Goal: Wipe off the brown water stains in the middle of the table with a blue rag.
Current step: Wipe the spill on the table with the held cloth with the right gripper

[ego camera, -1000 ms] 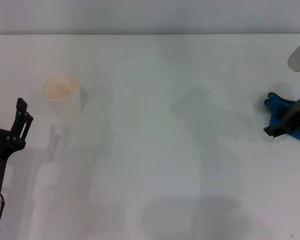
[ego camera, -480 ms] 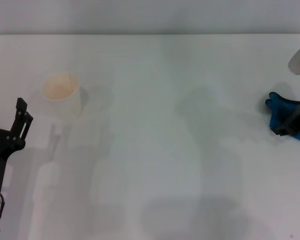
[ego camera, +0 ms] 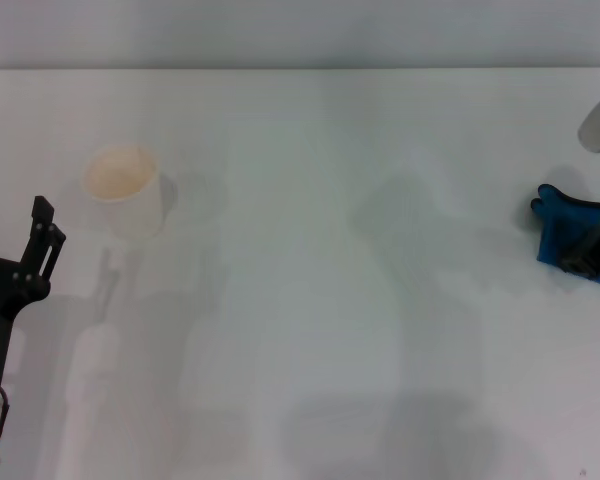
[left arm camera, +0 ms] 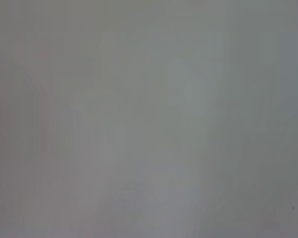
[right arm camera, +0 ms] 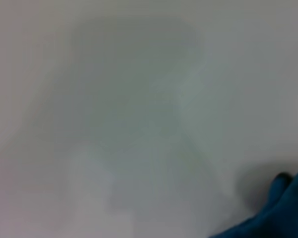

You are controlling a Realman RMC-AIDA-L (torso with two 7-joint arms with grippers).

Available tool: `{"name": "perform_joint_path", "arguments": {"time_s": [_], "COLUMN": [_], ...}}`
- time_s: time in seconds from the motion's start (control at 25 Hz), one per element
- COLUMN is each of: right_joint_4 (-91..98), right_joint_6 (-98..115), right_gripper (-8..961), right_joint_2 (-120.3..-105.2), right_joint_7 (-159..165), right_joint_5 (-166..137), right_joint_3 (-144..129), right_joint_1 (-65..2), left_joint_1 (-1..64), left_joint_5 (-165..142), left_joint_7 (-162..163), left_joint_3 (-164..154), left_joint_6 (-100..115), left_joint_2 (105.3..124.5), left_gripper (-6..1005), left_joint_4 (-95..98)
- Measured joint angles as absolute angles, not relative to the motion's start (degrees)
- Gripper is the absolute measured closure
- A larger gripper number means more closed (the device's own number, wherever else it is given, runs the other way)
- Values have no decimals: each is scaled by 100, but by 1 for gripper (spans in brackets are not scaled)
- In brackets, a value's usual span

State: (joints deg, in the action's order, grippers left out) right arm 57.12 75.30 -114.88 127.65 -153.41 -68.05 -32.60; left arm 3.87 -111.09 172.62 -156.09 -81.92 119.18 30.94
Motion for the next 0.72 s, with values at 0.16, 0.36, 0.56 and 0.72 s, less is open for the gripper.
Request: {"name": "perform_joint_path", "arguments": {"time_s": [0.16,0.36,0.56,0.72], "right_joint_4": [5788,6011,6374,6510], "right_joint_6": [7973,8131,8161,8106], "right_gripper": [839,846,847,847], "right_joint_2": [-11457,-11453,-11502,-11520], "right_joint_7": [12741,12729,12734,12762], "right_joint_5": [-15345,-15290,-15275,-15254], "right_joint_3": [-6779,-6762,-6673,-6292], "right_joint_1": [-3291,-3259,-3155,-3091], "left_joint_1": [387,386,362,326], "left_joint_5": [-11109,-11109,-11109,-11109], "left_joint_7": [17262,17262,17262,17262], "left_joint_3": [-15610,-15613,-15639,-15644], "left_joint_6": [-8192,-8191,-8192,-8197], "left_joint_2": [11918,11918,11918,11918], "left_gripper": [137,138,138,138], "left_joint_4": [3093,3093,3102,3117]}}
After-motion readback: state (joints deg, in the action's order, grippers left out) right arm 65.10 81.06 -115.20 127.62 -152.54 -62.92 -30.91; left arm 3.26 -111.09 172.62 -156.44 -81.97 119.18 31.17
